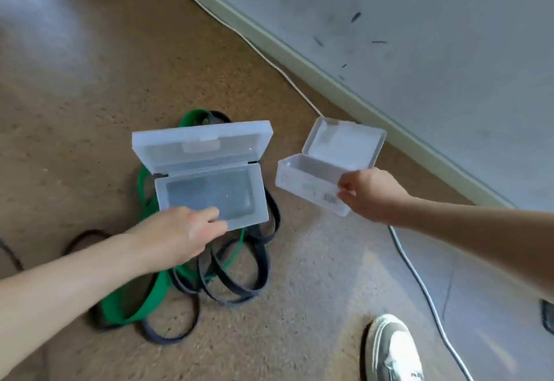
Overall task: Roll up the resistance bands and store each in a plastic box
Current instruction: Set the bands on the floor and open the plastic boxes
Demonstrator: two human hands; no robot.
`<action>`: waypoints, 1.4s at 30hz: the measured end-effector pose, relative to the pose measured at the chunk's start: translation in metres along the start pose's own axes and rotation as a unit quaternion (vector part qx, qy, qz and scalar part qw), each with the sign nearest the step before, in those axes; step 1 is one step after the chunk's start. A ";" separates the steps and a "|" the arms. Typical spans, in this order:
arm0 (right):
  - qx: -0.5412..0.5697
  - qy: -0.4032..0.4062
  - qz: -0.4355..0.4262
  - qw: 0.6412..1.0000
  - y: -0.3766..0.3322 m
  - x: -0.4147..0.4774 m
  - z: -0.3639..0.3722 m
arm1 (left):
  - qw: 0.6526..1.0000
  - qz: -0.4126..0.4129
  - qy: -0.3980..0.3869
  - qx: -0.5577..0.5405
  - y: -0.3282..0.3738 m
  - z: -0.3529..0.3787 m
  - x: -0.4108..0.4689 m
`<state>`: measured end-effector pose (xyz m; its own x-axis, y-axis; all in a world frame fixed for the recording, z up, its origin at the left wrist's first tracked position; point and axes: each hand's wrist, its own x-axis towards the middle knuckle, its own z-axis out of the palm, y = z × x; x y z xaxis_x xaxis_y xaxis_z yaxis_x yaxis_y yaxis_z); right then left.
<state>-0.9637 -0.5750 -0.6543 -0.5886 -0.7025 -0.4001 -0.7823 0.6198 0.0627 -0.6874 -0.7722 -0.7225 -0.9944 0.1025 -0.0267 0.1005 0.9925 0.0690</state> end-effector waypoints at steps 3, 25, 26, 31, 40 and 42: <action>0.014 -0.092 0.012 0.996 0.004 0.001 0.036 | 1.000 -0.008 -0.022 -0.010 0.008 0.017 0.033; 0.217 0.130 -0.132 0.959 -0.046 0.002 -0.043 | 0.943 -0.271 -0.111 -0.154 0.029 -0.048 0.052; 0.166 0.148 -0.170 0.960 -0.049 -0.008 -0.058 | 0.896 -0.349 -0.099 -0.255 0.028 -0.062 0.045; 0.037 0.220 -0.257 0.940 -0.056 -0.063 -0.117 | 0.542 -0.541 0.177 -0.618 0.051 -0.150 -0.010; 0.240 0.206 -0.287 0.904 -0.093 -0.178 -0.177 | 0.394 -0.464 0.417 -0.675 0.115 -0.266 -0.066; 0.265 0.144 -0.294 0.907 -0.102 -0.195 -0.175 | 0.370 -0.469 0.450 -0.664 0.124 -0.275 -0.090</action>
<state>-0.8047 -0.5624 -0.4230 -0.1902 -0.9810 0.0392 -0.8154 0.1356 -0.5628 -0.5951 -0.6770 -0.4369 -0.2393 -0.9019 -0.3595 0.1853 -0.4059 0.8949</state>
